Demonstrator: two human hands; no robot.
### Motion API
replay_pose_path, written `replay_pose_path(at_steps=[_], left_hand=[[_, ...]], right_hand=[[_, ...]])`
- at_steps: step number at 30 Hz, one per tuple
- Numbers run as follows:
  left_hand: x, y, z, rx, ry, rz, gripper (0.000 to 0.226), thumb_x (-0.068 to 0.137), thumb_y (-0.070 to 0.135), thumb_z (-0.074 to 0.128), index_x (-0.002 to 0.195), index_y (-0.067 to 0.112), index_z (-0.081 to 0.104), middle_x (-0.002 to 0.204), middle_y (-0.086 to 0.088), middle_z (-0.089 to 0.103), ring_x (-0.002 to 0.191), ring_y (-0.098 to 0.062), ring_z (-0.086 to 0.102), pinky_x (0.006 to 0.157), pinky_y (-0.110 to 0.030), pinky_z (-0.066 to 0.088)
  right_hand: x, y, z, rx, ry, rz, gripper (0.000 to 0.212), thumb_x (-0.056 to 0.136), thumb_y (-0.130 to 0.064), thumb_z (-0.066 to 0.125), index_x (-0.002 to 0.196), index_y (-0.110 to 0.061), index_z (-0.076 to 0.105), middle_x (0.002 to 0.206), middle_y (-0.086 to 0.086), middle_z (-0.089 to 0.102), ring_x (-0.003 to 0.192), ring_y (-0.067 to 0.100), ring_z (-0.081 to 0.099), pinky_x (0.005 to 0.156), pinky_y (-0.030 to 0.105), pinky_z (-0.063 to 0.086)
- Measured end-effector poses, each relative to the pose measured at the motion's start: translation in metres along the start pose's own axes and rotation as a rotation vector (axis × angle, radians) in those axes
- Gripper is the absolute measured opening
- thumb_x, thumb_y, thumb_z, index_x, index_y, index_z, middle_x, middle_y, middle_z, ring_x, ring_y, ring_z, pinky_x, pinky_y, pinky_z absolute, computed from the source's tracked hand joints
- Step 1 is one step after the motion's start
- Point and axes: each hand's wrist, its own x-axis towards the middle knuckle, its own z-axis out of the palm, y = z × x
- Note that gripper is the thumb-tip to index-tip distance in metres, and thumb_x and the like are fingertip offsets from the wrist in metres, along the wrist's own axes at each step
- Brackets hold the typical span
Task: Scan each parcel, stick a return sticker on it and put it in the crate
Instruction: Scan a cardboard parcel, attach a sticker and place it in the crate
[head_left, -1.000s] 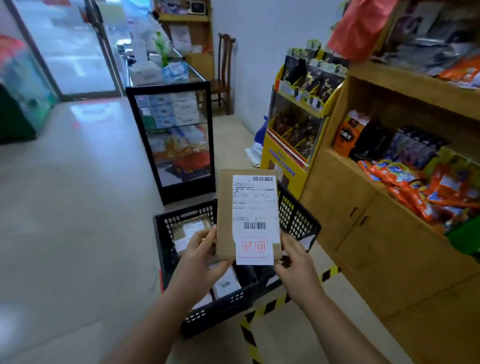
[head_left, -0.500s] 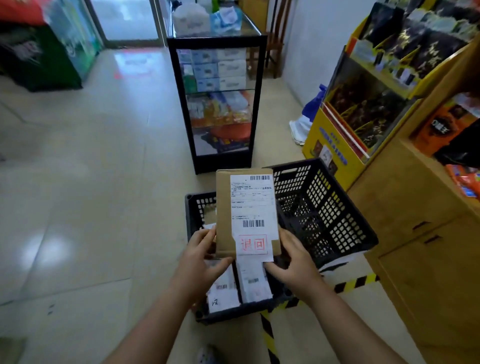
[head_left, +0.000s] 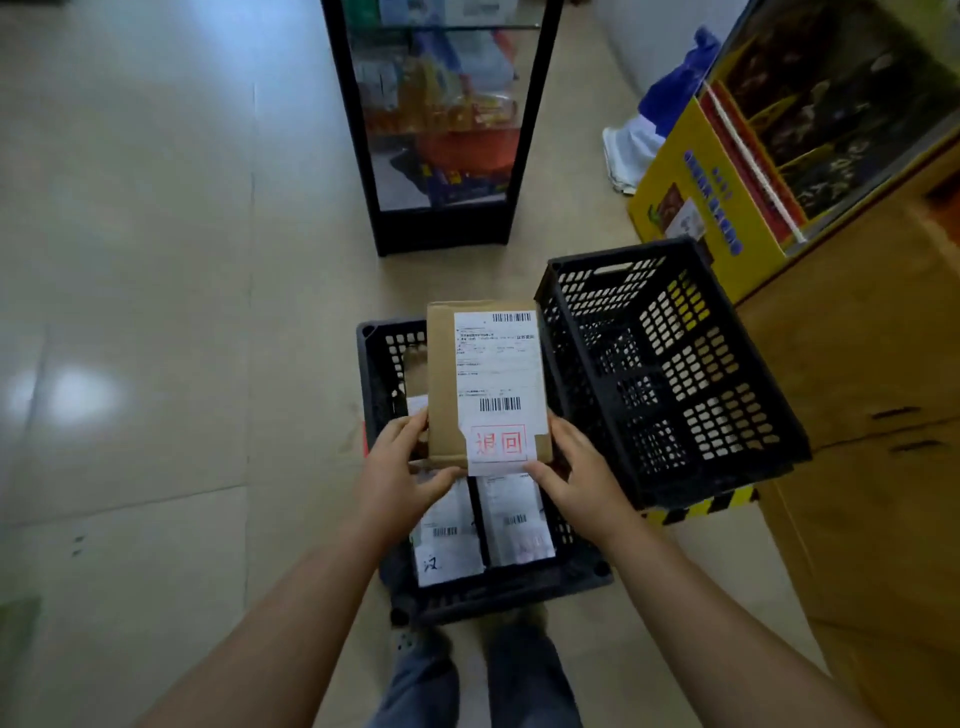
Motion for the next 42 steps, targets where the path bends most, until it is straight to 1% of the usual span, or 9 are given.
replay_pose_path(at_steps=[6, 8, 12, 20, 26, 31, 35, 39, 42], left_hand=[[0.044, -0.037, 0.039, 0.003, 0.001, -0.126, 0.084, 0.083, 0.030, 0.075, 0.152, 0.029, 0.027, 0.134, 0.009, 0.048, 0.113, -0.004, 0.052, 0.100, -0.025, 0.046], [0.054, -0.049, 0.051, 0.005, -0.001, -0.161, 0.085, 0.083, 0.030, 0.075, 0.152, 0.030, 0.027, 0.137, 0.009, 0.048, 0.117, -0.007, 0.052, 0.104, -0.034, 0.046], [0.068, -0.069, 0.068, 0.011, -0.002, -0.203, 0.085, 0.083, 0.027, 0.075, 0.152, 0.035, 0.025, 0.135, 0.009, 0.051, 0.116, -0.005, 0.051, 0.105, -0.032, 0.044], [0.088, -0.102, 0.088, 0.141, -0.100, -0.226, 0.084, 0.087, 0.028, 0.071, 0.154, 0.031, 0.020, 0.143, 0.005, 0.047, 0.126, -0.010, 0.046, 0.100, -0.021, 0.034], [0.099, -0.120, 0.097, 0.213, -0.088, -0.187, 0.082, 0.088, 0.033, 0.070, 0.153, 0.034, 0.020, 0.143, 0.007, 0.045, 0.124, -0.009, 0.048, 0.100, -0.021, 0.037], [0.102, -0.122, 0.097, 0.265, -0.053, -0.160, 0.083, 0.088, 0.039, 0.068, 0.154, 0.031, 0.018, 0.142, 0.006, 0.046, 0.123, -0.010, 0.049, 0.098, -0.025, 0.042], [0.090, -0.113, 0.106, 0.381, -0.123, -0.088, 0.086, 0.086, 0.049, 0.067, 0.154, 0.022, 0.023, 0.141, 0.002, 0.051, 0.123, -0.017, 0.052, 0.104, -0.035, 0.044], [0.086, -0.115, 0.093, 0.474, 0.172, 0.020, 0.069, 0.079, 0.039, 0.076, 0.138, 0.016, 0.049, 0.123, -0.010, 0.057, 0.113, -0.030, 0.053, 0.093, -0.044, 0.044], [0.103, -0.118, 0.070, 0.529, 0.280, -0.171, 0.075, 0.080, 0.047, 0.072, 0.145, 0.029, 0.038, 0.149, -0.011, 0.029, 0.130, -0.031, 0.031, 0.108, -0.049, 0.028]], right_hand=[[0.058, 0.046, 0.009, -0.003, -0.094, 0.060, 0.063, 0.096, -0.018, 0.060, 0.152, -0.027, 0.031, 0.144, -0.019, 0.036, 0.125, -0.007, 0.034, 0.078, -0.010, 0.030], [0.071, 0.061, 0.013, 0.017, -0.108, 0.076, 0.064, 0.096, -0.017, 0.060, 0.152, -0.029, 0.030, 0.146, -0.020, 0.036, 0.128, -0.007, 0.034, 0.091, -0.002, 0.031], [0.093, 0.087, 0.025, 0.024, -0.165, 0.100, 0.064, 0.099, -0.017, 0.054, 0.154, -0.031, 0.025, 0.157, -0.012, 0.030, 0.137, -0.001, 0.029, 0.112, 0.024, 0.027], [0.121, 0.113, 0.036, 0.024, -0.208, 0.161, 0.060, 0.099, -0.011, 0.050, 0.152, -0.030, 0.030, 0.154, -0.008, 0.031, 0.128, -0.002, 0.032, 0.103, 0.019, 0.027], [0.137, 0.133, 0.042, 0.054, -0.164, 0.249, 0.053, 0.101, -0.019, 0.048, 0.147, -0.041, 0.036, 0.132, -0.004, 0.045, 0.113, 0.006, 0.050, 0.090, 0.016, 0.045], [0.151, 0.133, 0.052, 0.089, -0.050, 0.314, 0.044, 0.100, -0.022, 0.049, 0.143, -0.032, 0.046, 0.126, 0.000, 0.047, 0.105, 0.015, 0.059, 0.084, 0.031, 0.057], [0.169, 0.123, 0.055, 0.416, 0.195, 0.400, 0.042, 0.099, -0.012, 0.051, 0.141, -0.019, 0.049, 0.130, -0.002, 0.054, 0.096, 0.011, 0.063, 0.090, 0.039, 0.056], [0.154, 0.111, 0.050, 0.244, 0.286, 0.387, 0.042, 0.098, -0.022, 0.055, 0.140, -0.020, 0.050, 0.130, -0.003, 0.054, 0.104, 0.012, 0.058, 0.089, 0.032, 0.055], [0.131, 0.112, 0.056, 0.070, 0.096, 0.360, 0.051, 0.093, -0.038, 0.063, 0.139, -0.020, 0.049, 0.130, 0.000, 0.053, 0.107, 0.011, 0.053, 0.085, 0.021, 0.044]])
